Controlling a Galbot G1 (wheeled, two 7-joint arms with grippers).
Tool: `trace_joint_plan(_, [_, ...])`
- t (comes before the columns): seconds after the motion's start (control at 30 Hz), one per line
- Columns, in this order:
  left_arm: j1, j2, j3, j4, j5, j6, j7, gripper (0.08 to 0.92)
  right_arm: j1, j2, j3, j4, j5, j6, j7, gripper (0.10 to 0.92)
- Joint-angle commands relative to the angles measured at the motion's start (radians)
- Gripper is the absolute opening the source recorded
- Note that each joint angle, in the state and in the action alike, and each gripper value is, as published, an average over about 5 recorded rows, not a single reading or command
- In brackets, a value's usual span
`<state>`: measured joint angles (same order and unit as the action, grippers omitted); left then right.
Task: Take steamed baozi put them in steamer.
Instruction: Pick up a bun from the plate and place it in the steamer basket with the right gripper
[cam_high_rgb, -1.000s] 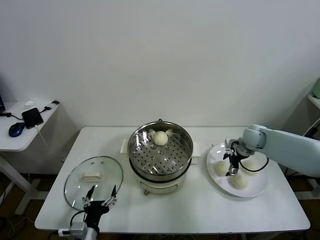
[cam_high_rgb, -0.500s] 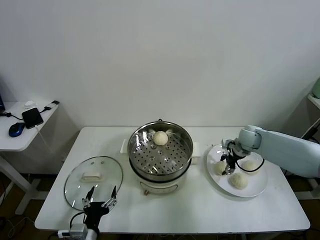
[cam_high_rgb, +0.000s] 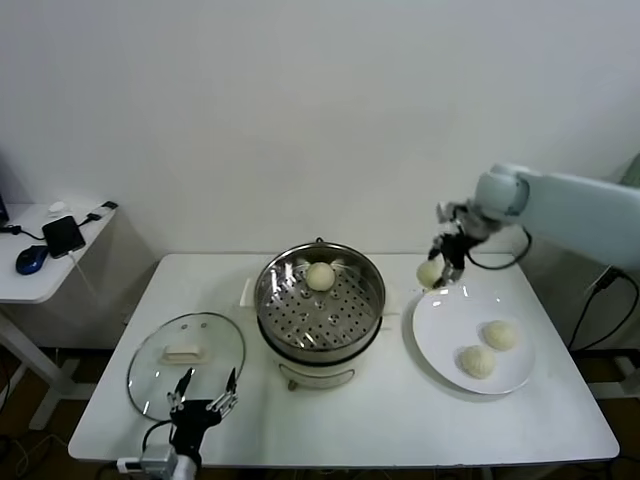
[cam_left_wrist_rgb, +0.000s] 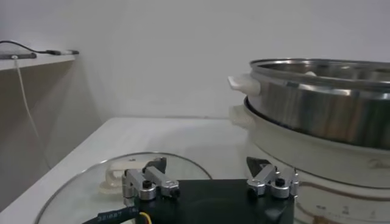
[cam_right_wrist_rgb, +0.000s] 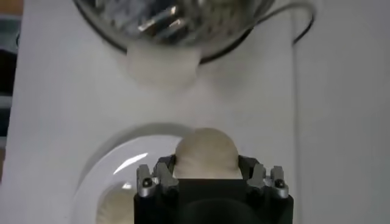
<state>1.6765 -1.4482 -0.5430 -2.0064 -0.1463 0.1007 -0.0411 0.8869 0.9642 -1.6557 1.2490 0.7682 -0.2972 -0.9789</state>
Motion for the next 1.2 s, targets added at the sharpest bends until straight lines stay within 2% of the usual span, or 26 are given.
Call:
trace_joint_plan(0.03, [0.000,-0.001,-0.001,-0.014,-0.005,0.004,0.000,0.823,0.206,0.293,-0.009,0.170,0.346,-0.132,0.107,0.687])
trace_joint_plan(0.13, [0.002,-0.001,-0.004,-0.021,-0.011,0.005,-0.002,0.823,0.103,0.366,0.016,0.169,0.351,-0.170,0.166,0.687])
trace_joint_plan(0.3, [0.012,-0.003,-0.001,-0.026,-0.012,0.002,-0.005,0.823,-0.064,0.458,0.031,0.079,0.297,-0.208,0.229,0.687])
trace_joint_plan(0.73, [0.027,-0.005,0.009,-0.036,-0.004,0.001,-0.005,0.823,-0.292,0.555,0.044,-0.156,0.174,-0.238,0.275,0.687])
trace_joint_plan(1.03, [0.019,-0.001,0.011,-0.030,-0.005,0.002,-0.005,0.823,-0.317,0.559,0.070,-0.191,0.158,-0.240,0.292,0.689])
trace_joint_plan(1.2, [0.016,-0.001,0.010,-0.032,-0.006,0.007,-0.005,0.823,-0.245,0.520,0.072,-0.144,0.159,-0.194,0.243,0.769])
